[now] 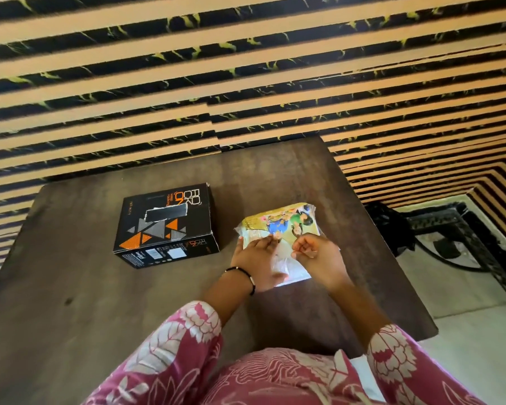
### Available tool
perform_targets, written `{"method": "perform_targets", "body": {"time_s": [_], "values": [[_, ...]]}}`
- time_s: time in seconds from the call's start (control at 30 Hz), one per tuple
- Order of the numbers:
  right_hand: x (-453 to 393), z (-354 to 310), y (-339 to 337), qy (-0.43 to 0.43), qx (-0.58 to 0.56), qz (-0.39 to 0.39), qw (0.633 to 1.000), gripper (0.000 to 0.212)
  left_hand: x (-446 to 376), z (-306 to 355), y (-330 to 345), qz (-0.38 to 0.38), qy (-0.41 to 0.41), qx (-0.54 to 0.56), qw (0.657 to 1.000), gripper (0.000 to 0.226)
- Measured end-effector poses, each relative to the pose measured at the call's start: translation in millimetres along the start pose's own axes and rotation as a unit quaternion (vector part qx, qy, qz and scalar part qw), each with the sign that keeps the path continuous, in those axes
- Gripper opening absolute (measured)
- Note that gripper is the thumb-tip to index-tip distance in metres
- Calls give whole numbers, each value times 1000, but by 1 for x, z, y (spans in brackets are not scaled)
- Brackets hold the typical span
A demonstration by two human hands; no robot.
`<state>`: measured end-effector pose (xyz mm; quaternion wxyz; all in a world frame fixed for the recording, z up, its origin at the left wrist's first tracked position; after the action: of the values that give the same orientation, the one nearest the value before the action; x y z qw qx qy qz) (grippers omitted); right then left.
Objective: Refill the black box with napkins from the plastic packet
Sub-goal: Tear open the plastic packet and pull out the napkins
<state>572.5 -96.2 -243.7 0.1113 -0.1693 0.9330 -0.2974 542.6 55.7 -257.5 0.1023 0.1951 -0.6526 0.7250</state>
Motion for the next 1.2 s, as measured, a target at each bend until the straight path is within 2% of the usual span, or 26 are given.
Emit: {"method": "perform_targets", "body": {"time_s": [0.1,0.2,0.33,0.4,0.47,0.6,0.73,0.8,0.87,0.93,1.1,1.2], "values": [[8,-1,-6,-10,-36,-4,999,20,-6,-1,-8,-29,-3,7,1000,85],[16,1,-12,-30,-28,-41,998,37,-14,-3,-16,-60,-24,50,997,76],[32,-1,-19,-121,17,-105,987,12,-23,-5,-22,-57,-45,63,995,73],[42,3,-20,-180,87,-153,968,8,-27,-5,-23,-52,-53,51,996,76],[52,14,-15,-228,173,-207,935,13,-30,-4,-21,-45,-55,41,997,79],[75,31,-4,-208,225,-305,902,27,-23,2,-11,-17,-61,52,997,86],[86,38,-3,-228,241,-290,898,32,7,8,7,40,13,90,995,100],[87,41,-6,-227,240,-286,899,32,24,12,21,48,65,65,995,102],[86,41,-7,-193,225,-314,902,34,33,14,33,54,69,19,996,94],[83,41,-7,-163,203,-319,911,34,36,15,36,69,40,11,997,76],[72,33,-3,-147,108,-245,952,31,42,23,18,185,-25,101,977,27],[64,23,1,-38,-20,-200,979,29,42,29,3,179,-62,182,965,18]]}}
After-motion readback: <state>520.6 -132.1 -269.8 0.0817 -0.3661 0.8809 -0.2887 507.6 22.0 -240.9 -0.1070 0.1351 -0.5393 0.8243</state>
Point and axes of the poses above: each hand's wrist, its own x-axis away from the middle knuckle, its own y-axis out of the palm, z = x × y, the point moved 2 cm from there along -x, towards the middle knuckle, and after that the axes turned 14 degrees about -y, right-handed, at the moved point
